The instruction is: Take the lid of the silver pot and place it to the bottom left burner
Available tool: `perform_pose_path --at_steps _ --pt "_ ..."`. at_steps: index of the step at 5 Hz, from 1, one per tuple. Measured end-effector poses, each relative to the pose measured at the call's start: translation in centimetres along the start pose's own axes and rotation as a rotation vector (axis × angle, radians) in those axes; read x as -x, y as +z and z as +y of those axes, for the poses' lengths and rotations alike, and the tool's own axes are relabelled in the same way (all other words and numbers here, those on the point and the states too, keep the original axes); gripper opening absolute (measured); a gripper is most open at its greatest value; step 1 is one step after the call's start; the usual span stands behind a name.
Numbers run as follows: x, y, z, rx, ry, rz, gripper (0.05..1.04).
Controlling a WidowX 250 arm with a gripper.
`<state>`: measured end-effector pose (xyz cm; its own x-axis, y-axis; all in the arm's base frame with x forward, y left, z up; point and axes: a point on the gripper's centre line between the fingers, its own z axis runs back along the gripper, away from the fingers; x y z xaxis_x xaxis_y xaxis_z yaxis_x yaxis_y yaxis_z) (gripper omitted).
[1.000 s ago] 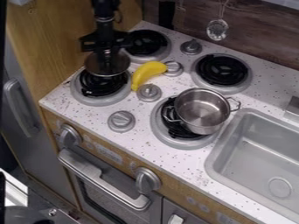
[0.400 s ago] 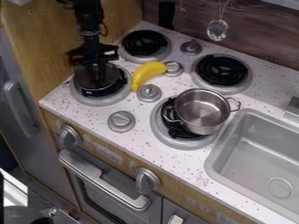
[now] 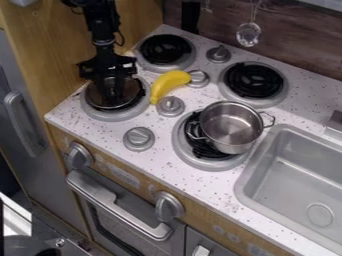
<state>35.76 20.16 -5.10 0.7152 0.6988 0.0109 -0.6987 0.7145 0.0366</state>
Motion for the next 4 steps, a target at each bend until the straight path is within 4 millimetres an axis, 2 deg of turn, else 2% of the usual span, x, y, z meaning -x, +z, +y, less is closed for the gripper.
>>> perform_pose_path --at_steps 1,2,4 --pt "1.8 3.0 -1.3 0.007 -0.087 -0.055 0.912" --pt "3.5 7.7 -3.1 0.060 -0.193 -0.151 1.001" --pt "7.9 8.2 -3.0 0.060 -0.341 -0.132 0.998"
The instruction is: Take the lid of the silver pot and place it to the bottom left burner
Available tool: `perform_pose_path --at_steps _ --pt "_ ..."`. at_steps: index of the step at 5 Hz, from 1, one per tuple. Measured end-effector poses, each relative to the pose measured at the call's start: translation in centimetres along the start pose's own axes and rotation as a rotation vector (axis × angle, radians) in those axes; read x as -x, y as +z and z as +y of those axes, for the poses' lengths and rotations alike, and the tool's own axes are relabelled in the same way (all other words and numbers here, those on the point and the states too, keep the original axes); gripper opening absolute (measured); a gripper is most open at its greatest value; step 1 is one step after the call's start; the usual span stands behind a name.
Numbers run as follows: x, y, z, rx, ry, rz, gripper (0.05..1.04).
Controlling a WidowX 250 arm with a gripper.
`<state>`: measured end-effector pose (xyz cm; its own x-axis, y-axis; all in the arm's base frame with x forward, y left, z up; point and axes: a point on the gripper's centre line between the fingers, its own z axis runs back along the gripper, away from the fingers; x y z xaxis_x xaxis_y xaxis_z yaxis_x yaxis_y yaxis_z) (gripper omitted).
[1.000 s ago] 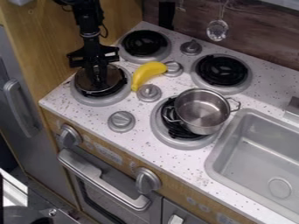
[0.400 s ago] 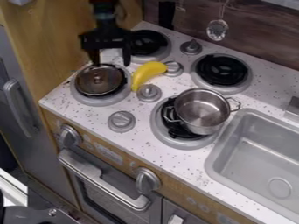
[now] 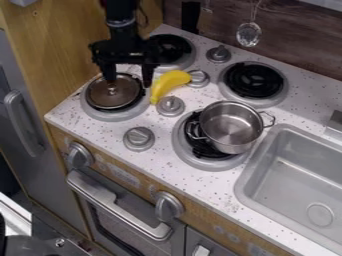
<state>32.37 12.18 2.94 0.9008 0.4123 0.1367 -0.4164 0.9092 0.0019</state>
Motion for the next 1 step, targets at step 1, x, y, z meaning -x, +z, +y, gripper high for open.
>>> perform_pose_path --at_steps 1 --pt "1.61 0.41 -1.15 -0.001 -0.117 0.005 0.998"
